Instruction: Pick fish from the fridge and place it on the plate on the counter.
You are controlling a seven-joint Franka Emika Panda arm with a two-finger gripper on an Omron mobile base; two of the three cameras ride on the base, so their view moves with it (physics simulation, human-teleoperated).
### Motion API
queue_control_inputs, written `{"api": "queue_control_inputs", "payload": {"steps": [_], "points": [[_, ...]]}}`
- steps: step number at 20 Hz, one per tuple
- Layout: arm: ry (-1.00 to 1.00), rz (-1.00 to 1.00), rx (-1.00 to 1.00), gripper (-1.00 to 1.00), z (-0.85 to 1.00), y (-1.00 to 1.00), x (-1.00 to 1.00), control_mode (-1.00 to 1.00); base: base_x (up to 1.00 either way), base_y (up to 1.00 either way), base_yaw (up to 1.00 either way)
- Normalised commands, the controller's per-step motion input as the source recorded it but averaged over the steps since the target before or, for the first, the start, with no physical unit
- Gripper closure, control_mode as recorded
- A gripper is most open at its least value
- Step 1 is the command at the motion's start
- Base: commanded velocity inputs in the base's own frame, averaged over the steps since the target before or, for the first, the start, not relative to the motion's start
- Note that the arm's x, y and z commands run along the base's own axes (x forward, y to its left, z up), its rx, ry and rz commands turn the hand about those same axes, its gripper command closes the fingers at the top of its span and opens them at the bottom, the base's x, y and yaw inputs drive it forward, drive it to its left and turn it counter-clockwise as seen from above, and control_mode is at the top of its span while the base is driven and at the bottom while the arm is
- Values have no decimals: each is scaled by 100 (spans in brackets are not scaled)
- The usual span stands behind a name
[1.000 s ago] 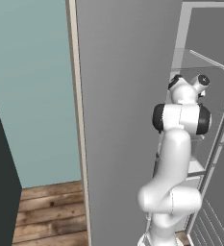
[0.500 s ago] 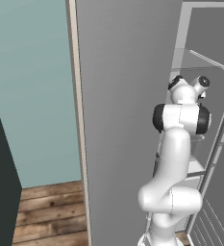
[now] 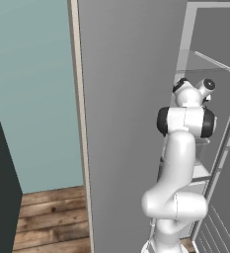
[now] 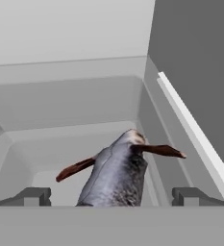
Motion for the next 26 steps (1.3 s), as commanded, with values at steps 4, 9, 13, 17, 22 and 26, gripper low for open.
{"api": "queue_control_inputs", "payload": {"steps": [4,9,13,17,22,26], "points": [[0,0,0,-100,0,-1,13,-100,0,0,0],[0,0,0,-100,-5,0,9,-100,0,0,0],[0,0,0,-100,-7,0,2,-100,0,0,0],[5,0,0,-100,-8,0,0,-100,0,0,0],[11,0,0,-100,-12,0,-1,-100,0,0,0],[13,0,0,-100,-14,0,-4,-100,0,0,0]]}}
